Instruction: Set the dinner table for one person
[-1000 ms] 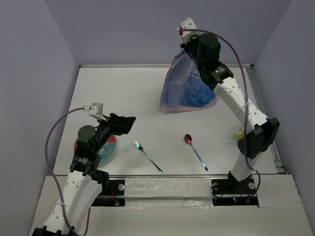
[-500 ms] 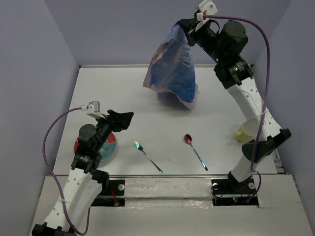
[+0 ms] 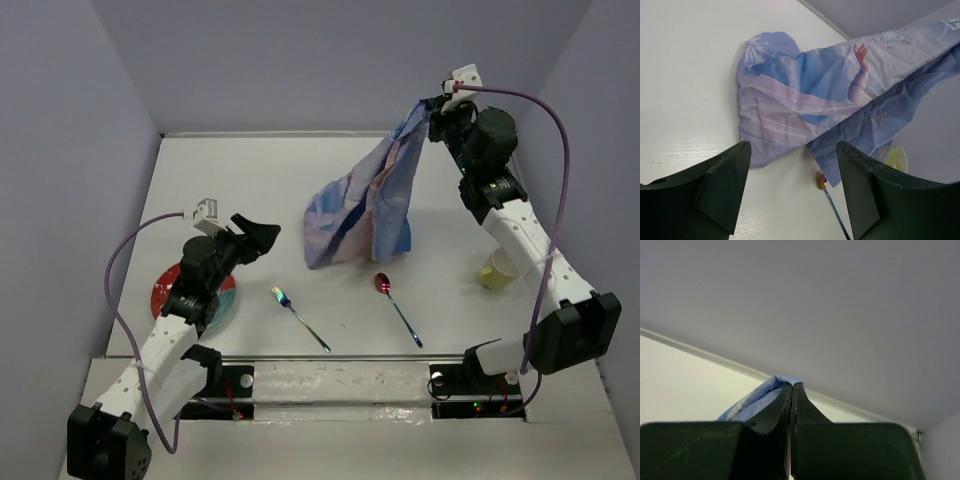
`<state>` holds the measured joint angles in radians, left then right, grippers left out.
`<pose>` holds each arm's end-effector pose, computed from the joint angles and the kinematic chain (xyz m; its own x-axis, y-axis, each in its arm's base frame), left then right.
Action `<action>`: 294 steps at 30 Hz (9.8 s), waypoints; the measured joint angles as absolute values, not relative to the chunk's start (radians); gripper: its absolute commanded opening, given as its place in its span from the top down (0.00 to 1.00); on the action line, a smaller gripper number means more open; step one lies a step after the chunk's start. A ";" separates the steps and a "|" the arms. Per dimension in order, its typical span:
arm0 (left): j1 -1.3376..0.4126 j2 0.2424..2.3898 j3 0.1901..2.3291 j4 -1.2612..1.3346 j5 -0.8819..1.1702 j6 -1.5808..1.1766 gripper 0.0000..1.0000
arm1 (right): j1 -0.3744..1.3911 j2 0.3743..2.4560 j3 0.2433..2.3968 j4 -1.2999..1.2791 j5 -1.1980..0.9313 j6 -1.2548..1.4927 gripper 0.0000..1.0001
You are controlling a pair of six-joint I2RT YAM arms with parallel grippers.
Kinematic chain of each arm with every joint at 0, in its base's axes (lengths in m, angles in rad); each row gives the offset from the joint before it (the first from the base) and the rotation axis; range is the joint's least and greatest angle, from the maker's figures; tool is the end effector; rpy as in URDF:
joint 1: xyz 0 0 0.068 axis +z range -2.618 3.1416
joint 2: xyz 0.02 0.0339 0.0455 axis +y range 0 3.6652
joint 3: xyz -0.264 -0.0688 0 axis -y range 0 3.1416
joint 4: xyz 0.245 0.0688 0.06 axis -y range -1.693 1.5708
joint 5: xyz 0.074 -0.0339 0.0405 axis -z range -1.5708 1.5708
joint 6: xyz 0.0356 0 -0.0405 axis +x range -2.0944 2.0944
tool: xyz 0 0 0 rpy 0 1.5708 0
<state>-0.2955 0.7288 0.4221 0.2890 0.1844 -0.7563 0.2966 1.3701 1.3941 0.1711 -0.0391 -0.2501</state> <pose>0.1739 -0.0597 0.2706 -0.3291 -0.6050 -0.7250 0.3242 0.6488 -0.6885 0.3040 0.0944 0.4593 0.2610 -0.1788 -0.9486 -0.2726 0.9290 -0.2501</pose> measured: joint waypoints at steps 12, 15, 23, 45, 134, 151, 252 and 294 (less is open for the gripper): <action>-0.604 1.004 0.414 0.255 0.004 -0.760 0.34 | 0.270 1.448 1.314 0.194 0.022 -0.241 1.00; -0.709 1.085 0.446 0.250 -0.041 -0.759 0.34 | 0.270 1.448 1.314 0.196 0.027 -0.241 1.00; -0.888 1.285 0.559 0.213 -0.189 -0.765 0.32 | 0.270 1.447 1.314 0.196 0.028 -0.214 1.00; -0.953 1.721 0.885 0.205 -0.352 -0.626 0.41 | 0.270 1.407 1.242 0.232 -0.069 -0.097 1.00; -0.043 1.020 0.287 0.476 0.183 -0.759 0.29 | 0.235 1.211 0.593 0.151 0.339 0.317 0.48; -0.368 0.950 0.358 0.238 -0.125 -0.630 0.38 | 0.223 1.495 0.771 -0.067 0.310 0.451 0.55; -0.515 1.114 0.450 -0.019 -0.381 -0.723 1.00 | 0.112 0.873 0.377 -0.148 0.125 0.675 1.00; -0.548 0.453 0.789 -0.047 -0.332 -0.385 0.01 | 0.947 1.569 0.912 0.313 0.004 0.823 0.46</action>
